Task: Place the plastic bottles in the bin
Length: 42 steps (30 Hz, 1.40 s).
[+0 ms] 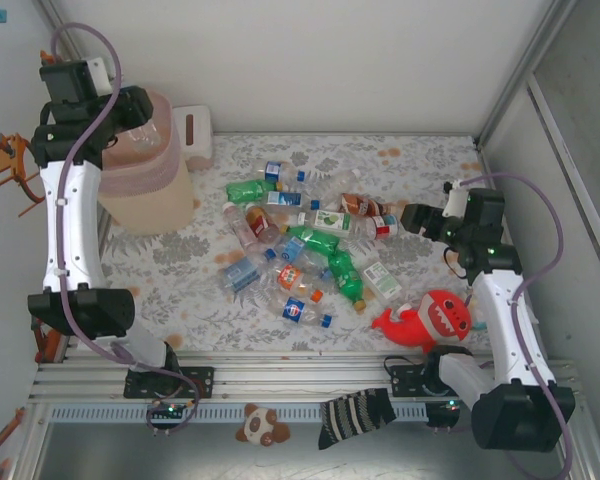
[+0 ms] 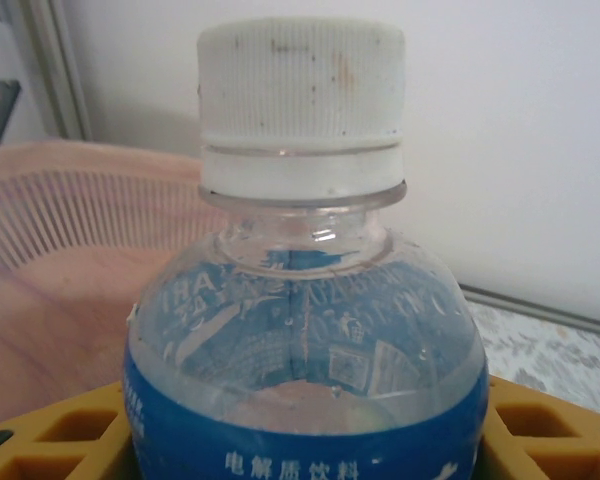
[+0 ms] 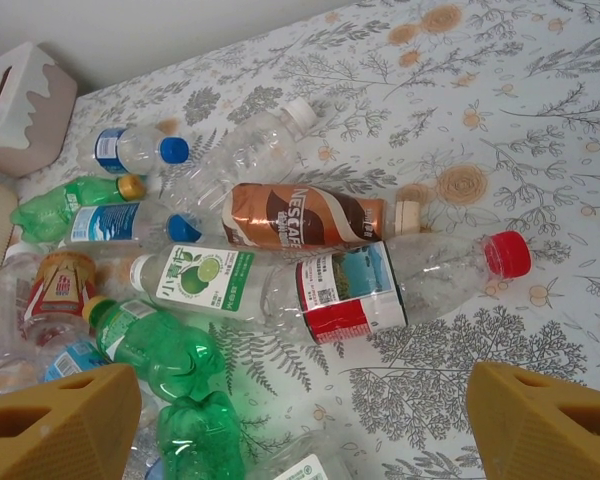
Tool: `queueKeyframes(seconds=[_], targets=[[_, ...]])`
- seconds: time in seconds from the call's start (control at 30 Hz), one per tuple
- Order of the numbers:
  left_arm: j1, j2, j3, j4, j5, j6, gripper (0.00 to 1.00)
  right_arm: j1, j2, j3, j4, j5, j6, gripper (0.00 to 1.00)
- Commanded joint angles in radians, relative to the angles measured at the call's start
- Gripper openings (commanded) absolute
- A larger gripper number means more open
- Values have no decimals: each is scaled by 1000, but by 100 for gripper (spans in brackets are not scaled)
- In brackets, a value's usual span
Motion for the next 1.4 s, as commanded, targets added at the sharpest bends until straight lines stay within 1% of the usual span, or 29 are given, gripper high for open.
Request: queueKeyframes(seconds=[0.0, 0.23, 0.53, 0.8, 1.03, 1.17, 1.37], targets=[[17, 43, 32, 55, -26, 46, 53, 12, 2, 38, -9, 21, 4, 84], [23, 143, 37, 54, -64, 101, 52, 20, 7, 30, -4, 37, 6, 84], [23, 274, 40, -71, -58, 156, 51, 36, 29, 4, 20, 46, 9, 84], [24, 348, 24, -176, -4, 164, 50, 54, 45, -8, 32, 53, 8, 84], [25, 478, 112, -316, 47, 186, 50, 61, 66, -5, 45, 62, 2, 84], [26, 565, 175, -400, 43, 204, 50, 78, 81, -8, 57, 68, 6, 84], [26, 626, 186, -446, 74, 219, 50, 102, 87, -6, 56, 88, 7, 84]])
